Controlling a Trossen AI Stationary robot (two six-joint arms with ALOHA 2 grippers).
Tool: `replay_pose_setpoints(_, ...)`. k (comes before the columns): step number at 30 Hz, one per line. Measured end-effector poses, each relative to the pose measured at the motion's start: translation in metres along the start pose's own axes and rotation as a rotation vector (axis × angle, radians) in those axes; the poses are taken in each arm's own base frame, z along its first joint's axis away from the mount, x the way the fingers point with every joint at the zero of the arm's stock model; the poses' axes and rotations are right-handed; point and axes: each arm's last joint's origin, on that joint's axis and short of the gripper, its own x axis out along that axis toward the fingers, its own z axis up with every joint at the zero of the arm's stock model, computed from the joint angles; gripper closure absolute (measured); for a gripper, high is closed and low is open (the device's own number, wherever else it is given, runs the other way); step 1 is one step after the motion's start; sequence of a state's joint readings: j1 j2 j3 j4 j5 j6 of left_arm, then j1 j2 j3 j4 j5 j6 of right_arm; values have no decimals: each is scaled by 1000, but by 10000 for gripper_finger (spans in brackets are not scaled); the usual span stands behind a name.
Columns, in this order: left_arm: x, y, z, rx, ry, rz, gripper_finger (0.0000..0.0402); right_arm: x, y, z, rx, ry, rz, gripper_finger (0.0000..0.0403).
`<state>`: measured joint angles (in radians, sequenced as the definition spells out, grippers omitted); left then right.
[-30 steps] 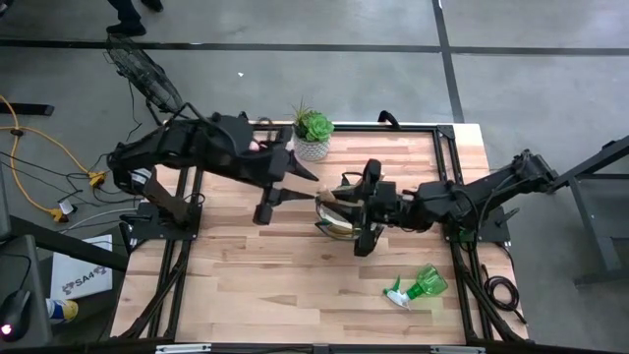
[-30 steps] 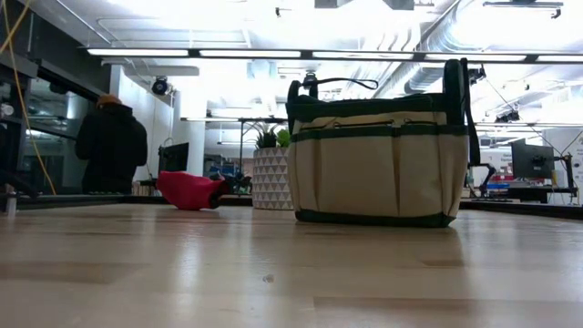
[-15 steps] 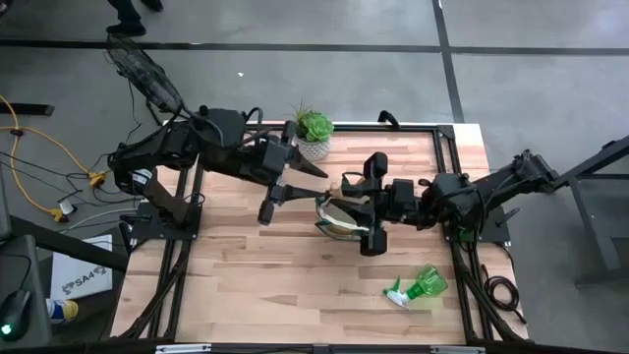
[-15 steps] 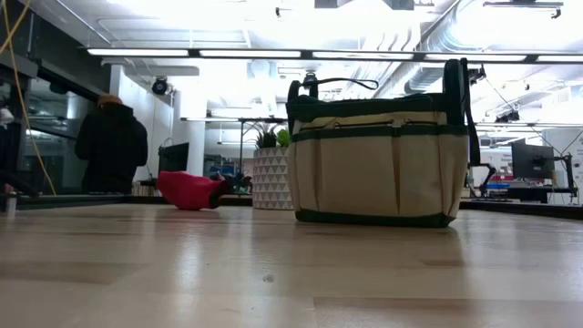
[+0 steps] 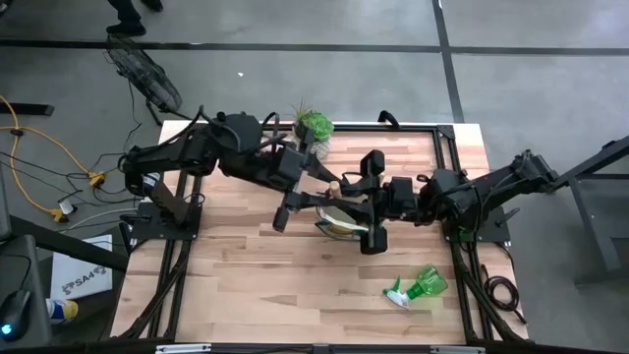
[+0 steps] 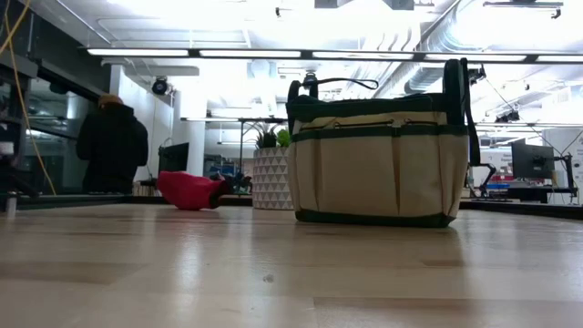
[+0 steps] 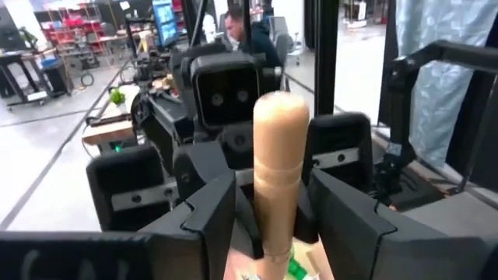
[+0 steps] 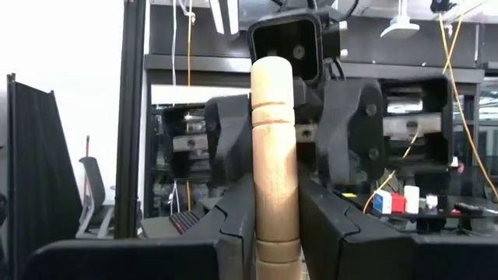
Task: Pick & Place Garden tools in Gardening bag
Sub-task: Put the brown hand rake into the gardening bag
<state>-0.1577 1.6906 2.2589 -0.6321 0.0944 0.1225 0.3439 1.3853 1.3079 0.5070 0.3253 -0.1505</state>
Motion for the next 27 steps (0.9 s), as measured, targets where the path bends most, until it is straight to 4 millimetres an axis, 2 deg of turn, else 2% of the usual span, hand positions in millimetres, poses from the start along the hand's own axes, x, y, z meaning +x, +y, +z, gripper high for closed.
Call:
replay_pose_setpoints(9, 11, 0, -2, 0, -23, -24, 247, 0, 0, -1, -4, 11, 5, 342)
replay_pose_setpoints(19, 10, 0, -4, -7, -5, -27, 335, 0, 1, -3, -14, 28, 6, 342)
replay_pose_setpoints(24, 10, 0, -6, -9, 21, -28, 341, 0, 1, -4, -16, 46, -24, 341)
replay_pose_setpoints(27, 10, 0, -9, -10, 47, -7, 341, -1, 3, -6, -19, 69, -42, 317)
